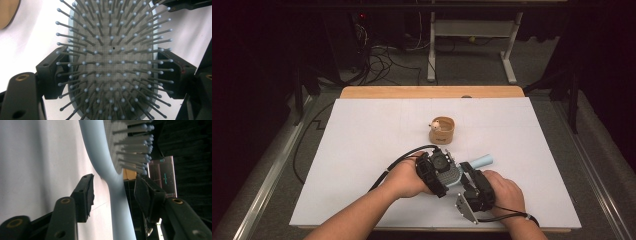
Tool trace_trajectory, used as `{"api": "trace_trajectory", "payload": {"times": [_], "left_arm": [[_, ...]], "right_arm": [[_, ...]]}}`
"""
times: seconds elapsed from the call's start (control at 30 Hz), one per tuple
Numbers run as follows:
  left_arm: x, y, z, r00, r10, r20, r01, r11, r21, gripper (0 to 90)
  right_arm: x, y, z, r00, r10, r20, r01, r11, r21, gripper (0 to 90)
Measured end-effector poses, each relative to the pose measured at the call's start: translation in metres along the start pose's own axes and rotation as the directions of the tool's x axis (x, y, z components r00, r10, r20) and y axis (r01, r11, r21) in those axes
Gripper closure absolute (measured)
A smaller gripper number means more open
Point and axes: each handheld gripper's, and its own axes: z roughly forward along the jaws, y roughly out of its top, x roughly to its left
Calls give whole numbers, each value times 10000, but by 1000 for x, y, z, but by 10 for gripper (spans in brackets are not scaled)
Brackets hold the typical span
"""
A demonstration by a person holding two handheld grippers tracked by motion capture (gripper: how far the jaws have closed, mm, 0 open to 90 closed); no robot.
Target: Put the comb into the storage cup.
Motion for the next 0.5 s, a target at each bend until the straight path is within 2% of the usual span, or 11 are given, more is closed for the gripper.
{"api": "trace_trajectory", "payload": {"times": [0.03, 0.07, 0.5], "left_arm": [[-1, 0, 1, 9999, -101, -1, 101, 9999, -91, 206], [-1, 1, 0, 10000, 1, 22, -1, 10000, -2, 206], [-4, 5, -3, 9999, 81, 66, -80, 9998, -170, 206]], "right_arm": [[0, 0, 0, 10000, -68, -22, 68, 10000, 8, 534], [0, 0, 0, 10000, -43, -15, 43, 10000, -25, 535], [0, 1, 0, 9995, -318, 54, 318, 9995, 3, 608]]}}
